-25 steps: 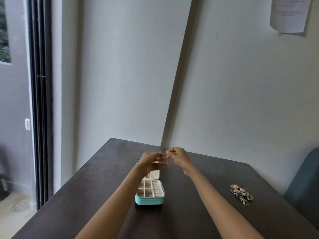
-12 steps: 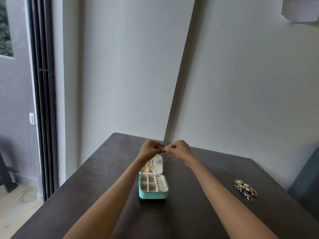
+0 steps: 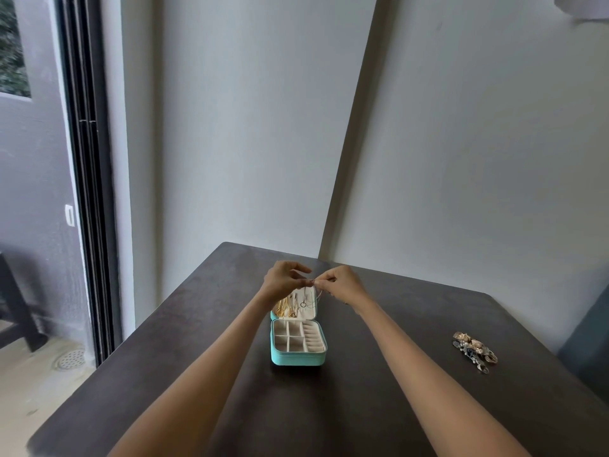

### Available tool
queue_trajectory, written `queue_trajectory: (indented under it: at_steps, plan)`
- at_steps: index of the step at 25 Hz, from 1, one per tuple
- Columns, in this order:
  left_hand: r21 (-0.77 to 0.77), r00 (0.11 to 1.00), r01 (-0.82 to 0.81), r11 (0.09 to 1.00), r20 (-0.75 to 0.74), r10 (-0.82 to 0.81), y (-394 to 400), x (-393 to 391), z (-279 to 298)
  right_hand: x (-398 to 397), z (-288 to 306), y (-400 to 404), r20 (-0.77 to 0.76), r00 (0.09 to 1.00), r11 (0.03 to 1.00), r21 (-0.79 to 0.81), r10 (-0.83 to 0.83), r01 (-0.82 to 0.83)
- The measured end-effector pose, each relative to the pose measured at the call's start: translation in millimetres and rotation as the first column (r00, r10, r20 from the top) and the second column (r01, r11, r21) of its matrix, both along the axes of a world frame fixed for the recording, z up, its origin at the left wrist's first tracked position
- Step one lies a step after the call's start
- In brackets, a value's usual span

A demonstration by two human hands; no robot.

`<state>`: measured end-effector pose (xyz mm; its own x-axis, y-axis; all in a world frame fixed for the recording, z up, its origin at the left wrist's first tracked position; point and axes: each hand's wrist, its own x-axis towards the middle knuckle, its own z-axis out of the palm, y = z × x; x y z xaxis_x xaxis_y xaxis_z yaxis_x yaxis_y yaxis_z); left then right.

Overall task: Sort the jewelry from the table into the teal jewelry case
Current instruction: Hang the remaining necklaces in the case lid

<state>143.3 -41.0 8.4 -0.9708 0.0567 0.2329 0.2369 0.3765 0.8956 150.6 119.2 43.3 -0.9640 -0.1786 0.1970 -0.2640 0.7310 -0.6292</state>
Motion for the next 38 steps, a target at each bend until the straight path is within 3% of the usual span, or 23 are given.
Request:
queue_trajectory:
  at_steps: [14,19,26,30,38]
  plan:
    - [0.042,0.997,0.009,0.999,0.074,-0.012,0.4,0.2,-22.5,-9.5,-30.4,-1.6,0.152,0.987,0.987,-0.156,0.049,-0.025]
    - [0.028,0.991,0.006,1.0,0.132,-0.01,-6.4,-5.4,-31.5,-18.0,-33.3,-5.1,0.135,0.99,0.999,0.025,0.032,-0.036]
    - [0.008,0.926,-0.369,0.93,0.087,0.366,-19.2,-16.3,-52.2,-29.4,-45.0,-9.5,0.07,0.997,0.99,0.14,0.012,-0.022]
    - [0.155,0.926,-0.329,0.932,0.247,0.286,-15.8,-17.5,-59.1,-36.3,-49.2,-12.7,0.067,0.998,0.984,0.181,-0.005,-0.008]
    - [0.092,0.909,-0.323,0.942,0.306,0.282,-21.1,-28.1,-65.6,-43.4,-57.4,-19.5,-0.022,0.997,0.959,0.27,-0.079,0.082]
